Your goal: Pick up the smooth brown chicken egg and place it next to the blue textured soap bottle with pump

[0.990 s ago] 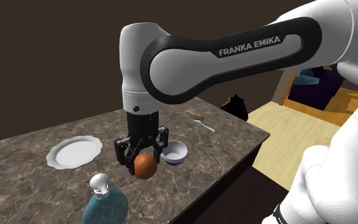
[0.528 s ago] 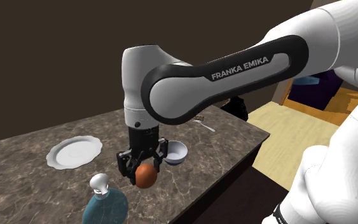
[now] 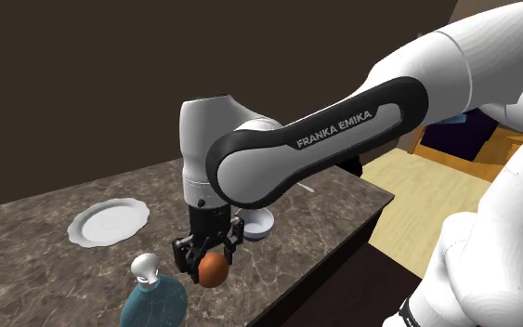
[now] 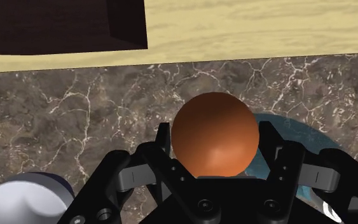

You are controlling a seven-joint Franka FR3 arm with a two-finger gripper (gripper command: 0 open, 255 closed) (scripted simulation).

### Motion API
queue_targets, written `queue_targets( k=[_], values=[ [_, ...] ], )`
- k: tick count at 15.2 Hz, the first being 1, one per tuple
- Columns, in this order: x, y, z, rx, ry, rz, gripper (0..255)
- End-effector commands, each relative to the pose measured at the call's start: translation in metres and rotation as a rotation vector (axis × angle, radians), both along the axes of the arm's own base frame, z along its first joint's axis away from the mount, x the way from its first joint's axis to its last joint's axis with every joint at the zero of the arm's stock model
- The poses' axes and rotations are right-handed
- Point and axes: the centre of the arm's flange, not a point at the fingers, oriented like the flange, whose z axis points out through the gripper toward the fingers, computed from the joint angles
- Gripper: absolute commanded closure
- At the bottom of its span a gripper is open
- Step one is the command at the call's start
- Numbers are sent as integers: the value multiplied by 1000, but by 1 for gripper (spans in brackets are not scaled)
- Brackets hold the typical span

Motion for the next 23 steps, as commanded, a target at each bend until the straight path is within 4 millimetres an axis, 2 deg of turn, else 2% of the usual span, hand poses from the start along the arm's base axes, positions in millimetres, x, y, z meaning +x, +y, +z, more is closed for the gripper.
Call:
queue_targets(
  k=[1, 23],
  values=[
    [-1, 0, -11, 1, -1, 0, 255],
    [-1, 0, -127, 1, -1, 0, 255]
  ],
)
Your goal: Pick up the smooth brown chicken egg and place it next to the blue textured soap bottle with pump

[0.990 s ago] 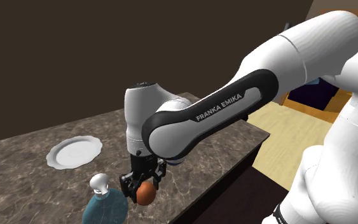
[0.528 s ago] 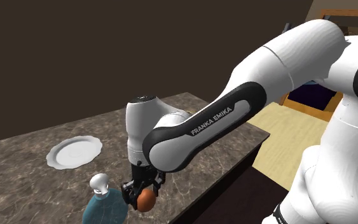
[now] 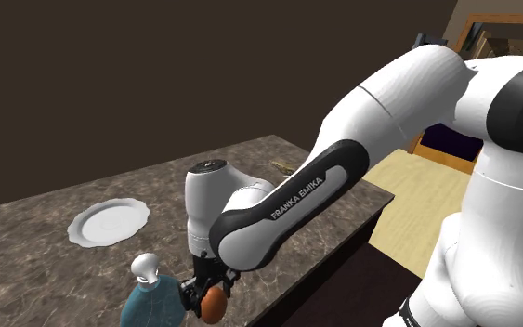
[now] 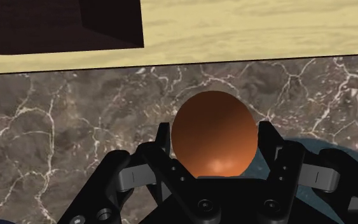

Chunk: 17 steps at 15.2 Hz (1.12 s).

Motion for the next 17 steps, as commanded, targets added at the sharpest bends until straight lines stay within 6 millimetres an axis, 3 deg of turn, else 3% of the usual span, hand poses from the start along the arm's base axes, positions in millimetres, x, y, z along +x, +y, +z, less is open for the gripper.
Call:
queue_targets(
  k=[1, 8, 16, 17],
  values=[
    [-1, 0, -10, 1, -1, 0, 255],
    [-1, 0, -47, 1, -1, 0, 255],
    [-1, 0, -49, 1, -1, 0, 255],
    [0, 0, -49, 1, -1, 0, 0]
  ],
)
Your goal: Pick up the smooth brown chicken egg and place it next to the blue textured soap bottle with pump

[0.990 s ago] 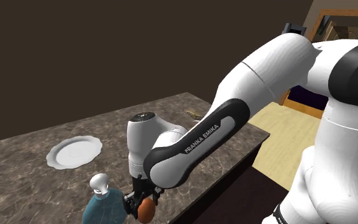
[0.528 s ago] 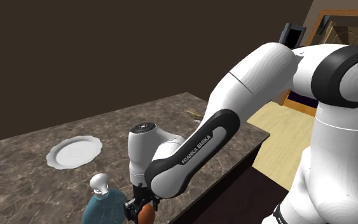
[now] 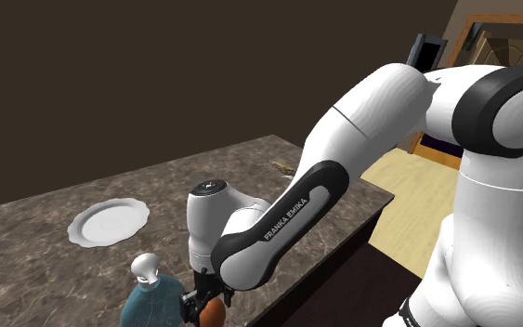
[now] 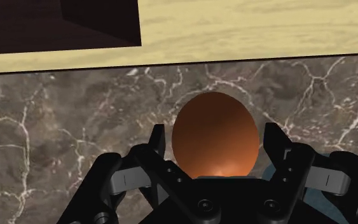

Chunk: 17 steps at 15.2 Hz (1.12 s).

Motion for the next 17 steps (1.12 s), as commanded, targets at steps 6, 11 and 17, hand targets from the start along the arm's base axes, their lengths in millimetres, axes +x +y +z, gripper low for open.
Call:
queue_targets(
  k=[6, 11, 17],
  values=[
    [1, -1, 12, -2, 3, 1, 0],
    [6, -4, 48, -2, 3, 1, 0],
    [6, -4, 48, -2, 3, 1, 0]
  ],
)
